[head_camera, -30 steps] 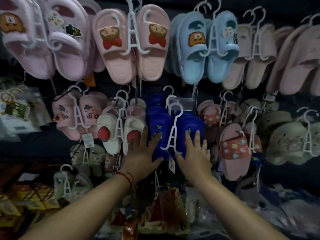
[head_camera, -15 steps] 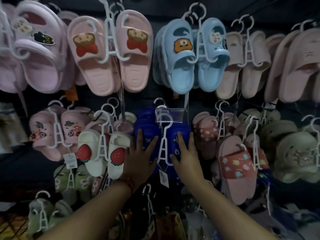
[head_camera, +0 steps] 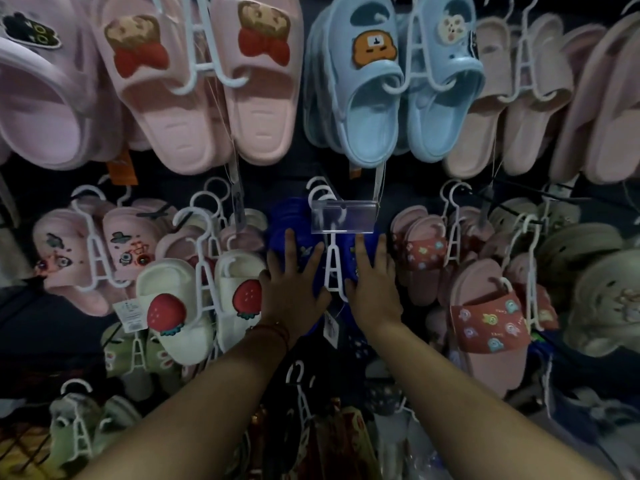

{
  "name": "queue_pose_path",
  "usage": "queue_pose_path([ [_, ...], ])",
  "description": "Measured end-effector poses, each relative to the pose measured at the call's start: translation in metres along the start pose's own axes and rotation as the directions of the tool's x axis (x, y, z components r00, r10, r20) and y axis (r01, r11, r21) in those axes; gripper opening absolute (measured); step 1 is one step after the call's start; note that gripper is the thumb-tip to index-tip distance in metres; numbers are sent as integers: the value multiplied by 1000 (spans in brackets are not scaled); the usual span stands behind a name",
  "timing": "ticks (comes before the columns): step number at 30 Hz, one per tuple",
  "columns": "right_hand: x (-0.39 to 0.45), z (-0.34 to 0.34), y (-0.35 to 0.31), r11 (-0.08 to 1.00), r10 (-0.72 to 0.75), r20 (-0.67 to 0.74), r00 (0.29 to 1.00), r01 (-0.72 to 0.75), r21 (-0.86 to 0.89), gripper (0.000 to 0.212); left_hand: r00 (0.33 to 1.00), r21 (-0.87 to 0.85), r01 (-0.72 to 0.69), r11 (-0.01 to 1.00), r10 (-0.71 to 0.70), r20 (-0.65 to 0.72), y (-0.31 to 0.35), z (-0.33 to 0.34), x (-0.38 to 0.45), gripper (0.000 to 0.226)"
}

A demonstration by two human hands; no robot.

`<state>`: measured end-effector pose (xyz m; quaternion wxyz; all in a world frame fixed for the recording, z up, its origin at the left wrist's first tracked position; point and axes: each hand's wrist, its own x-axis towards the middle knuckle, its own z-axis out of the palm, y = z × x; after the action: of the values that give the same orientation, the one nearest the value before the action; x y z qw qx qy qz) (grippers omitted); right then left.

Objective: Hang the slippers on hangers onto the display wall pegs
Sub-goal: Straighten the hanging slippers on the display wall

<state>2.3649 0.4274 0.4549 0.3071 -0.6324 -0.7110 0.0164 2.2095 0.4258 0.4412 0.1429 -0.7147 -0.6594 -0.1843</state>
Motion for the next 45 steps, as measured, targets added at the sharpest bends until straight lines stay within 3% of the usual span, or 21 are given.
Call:
queue_pose_path([
  [3,-3,-2,1,998,-2,2,1000,2,63,87,1000,-116,18,993,-18,4,2,-1,-8,85],
  [6,-7,2,7,930,49,-7,999,-43,364,97,997,-420,48,906,-70,-38,2,-3,-18,72],
  [9,-11,7,16,664,240,-37,970,-136,735,104,964,-753,65,655,-237,-123,8,-7,-35,58],
  [12,-14,12,31,388,414,62,908,-238,890,108,906,-908,98,408,-415,-88,16,-9,-49,73],
  [15,-12,14,39,293,387,225,894,-351,889,108,869,-936,158,316,-495,-20,15,-4,-42,94],
  [17,-10,13,37,289,337,256,906,-359,887,90,853,-923,243,299,-519,56,15,-2,-33,101],
  [20,-9,16,28,286,330,252,910,-351,892,66,826,-884,335,325,-552,111,15,-2,-24,98],
  [26,-10,15,19,298,365,291,884,-407,863,69,840,-827,397,397,-519,154,6,-6,-21,98],
  [30,-10,2,13,430,428,318,846,-501,752,85,876,-837,395,380,-430,218,-3,-13,-29,96],
  [33,-17,-11,7,565,433,284,856,-503,654,82,925,-861,340,379,-302,232,-20,-20,-38,90],
  [36,-27,-27,-2,717,369,216,904,-425,553,66,952,-819,304,487,-172,251,-28,-46,-52,83],
  [39,-37,-39,-10,808,326,169,930,-367,461,64,980,-706,140,694,3,198,-38,-63,-63,82],
  [42,-49,-52,-13,911,264,139,954,-294,289,66,946,-542,49,839,136,294,-50,-76,-71,83],
  [45,-64,-70,-15,967,219,162,962,-236,94,74,923,-398,-82,914,220,314,-56,-84,-83,83],
])
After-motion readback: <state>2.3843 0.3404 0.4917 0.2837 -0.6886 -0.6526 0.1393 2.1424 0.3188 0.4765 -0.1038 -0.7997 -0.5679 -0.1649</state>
